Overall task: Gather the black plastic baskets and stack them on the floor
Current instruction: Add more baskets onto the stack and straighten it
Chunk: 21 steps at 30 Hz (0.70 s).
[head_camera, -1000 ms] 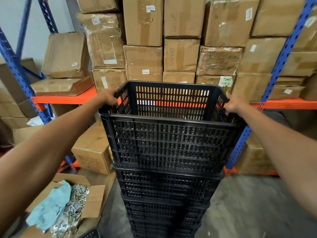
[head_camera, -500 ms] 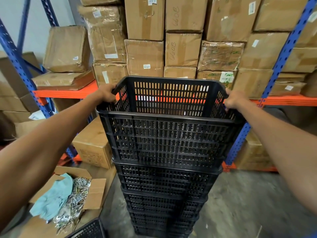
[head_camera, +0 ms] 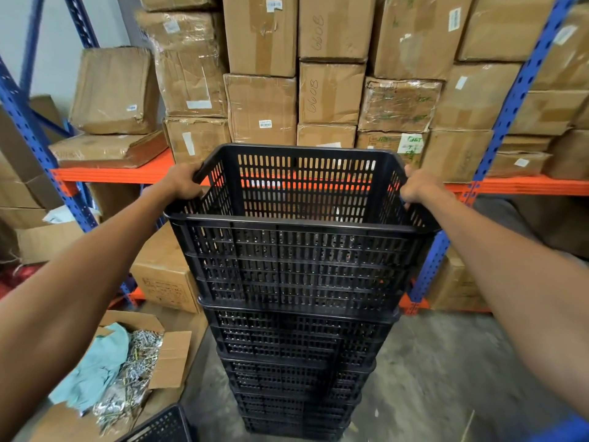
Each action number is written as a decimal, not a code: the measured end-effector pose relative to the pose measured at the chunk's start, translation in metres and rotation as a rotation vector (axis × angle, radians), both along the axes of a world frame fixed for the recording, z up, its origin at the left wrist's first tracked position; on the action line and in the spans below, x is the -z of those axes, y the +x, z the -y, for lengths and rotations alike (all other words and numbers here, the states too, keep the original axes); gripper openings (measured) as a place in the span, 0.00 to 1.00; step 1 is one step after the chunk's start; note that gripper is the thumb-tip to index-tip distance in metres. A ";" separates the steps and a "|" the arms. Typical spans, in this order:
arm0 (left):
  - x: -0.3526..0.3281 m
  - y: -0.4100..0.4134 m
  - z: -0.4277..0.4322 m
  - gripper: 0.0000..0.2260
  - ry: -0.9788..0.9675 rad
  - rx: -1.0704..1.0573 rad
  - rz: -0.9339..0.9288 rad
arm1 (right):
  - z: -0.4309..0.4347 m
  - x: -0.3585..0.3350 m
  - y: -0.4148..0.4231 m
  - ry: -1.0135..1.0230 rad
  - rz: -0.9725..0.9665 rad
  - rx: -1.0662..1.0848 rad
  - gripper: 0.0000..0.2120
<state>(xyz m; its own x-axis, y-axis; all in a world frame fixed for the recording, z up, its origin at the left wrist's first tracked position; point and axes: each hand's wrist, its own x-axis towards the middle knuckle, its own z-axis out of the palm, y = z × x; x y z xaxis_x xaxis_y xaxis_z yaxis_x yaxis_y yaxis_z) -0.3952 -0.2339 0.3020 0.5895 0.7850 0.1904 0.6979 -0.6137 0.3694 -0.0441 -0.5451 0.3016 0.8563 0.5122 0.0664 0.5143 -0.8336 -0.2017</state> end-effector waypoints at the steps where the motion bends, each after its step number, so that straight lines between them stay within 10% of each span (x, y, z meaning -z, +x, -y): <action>1: 0.001 0.000 -0.001 0.24 0.002 -0.002 0.013 | 0.000 -0.001 -0.001 -0.004 0.000 -0.001 0.36; 21: -0.001 -0.002 0.013 0.25 0.016 0.039 -0.010 | 0.018 0.013 -0.001 0.142 0.007 -0.037 0.33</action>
<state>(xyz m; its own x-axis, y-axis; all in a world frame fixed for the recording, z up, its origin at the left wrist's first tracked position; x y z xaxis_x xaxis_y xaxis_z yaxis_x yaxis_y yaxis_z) -0.3973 -0.2466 0.3027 0.6212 0.7585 0.1972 0.6770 -0.6461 0.3524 -0.0446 -0.5634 0.2889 0.8361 0.5286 0.1466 0.5461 -0.7772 -0.3127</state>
